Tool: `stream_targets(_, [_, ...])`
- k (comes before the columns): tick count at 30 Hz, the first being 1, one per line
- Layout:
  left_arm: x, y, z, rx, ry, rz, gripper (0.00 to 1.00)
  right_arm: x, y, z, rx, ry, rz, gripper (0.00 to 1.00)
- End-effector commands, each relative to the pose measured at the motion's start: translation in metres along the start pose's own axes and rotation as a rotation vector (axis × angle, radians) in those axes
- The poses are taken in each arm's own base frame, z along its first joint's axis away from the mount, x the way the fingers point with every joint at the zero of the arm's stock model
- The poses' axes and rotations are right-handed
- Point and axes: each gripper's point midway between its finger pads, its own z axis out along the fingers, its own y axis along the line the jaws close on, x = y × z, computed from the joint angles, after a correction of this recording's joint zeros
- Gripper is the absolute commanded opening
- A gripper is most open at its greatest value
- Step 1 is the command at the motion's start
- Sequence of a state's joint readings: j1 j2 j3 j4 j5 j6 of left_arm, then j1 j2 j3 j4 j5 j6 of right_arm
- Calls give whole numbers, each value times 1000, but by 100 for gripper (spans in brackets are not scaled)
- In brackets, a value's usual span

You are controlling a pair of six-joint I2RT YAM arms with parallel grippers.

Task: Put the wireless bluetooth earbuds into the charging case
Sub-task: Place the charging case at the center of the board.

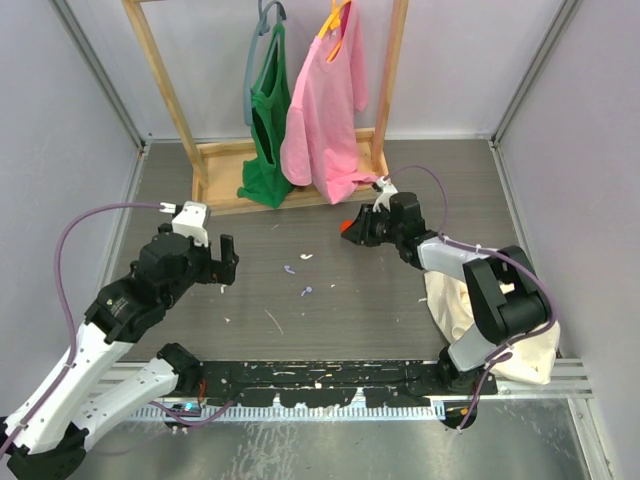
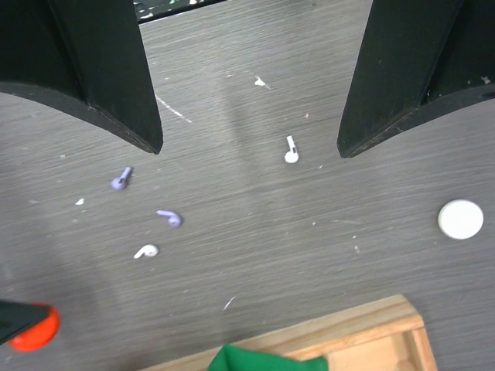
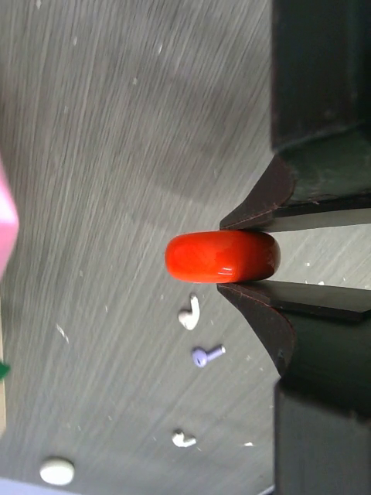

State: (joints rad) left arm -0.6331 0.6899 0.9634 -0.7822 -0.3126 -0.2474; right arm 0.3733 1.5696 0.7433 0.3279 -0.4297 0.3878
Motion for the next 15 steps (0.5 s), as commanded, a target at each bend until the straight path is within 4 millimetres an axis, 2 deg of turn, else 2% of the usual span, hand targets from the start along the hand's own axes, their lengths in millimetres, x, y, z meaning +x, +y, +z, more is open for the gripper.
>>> stream_targets(1, [3,19,10,-105,-10,41,98,-19,-26,5,85,-7,98,4])
stream_targets(9, [-2,38,1,-189,-72,2,98,-8,-77,25,176,65,238,6])
stream_targets(15, [-5,46,-4,-213,-98,-28,98,-11,-99,34,215,88,268,18])
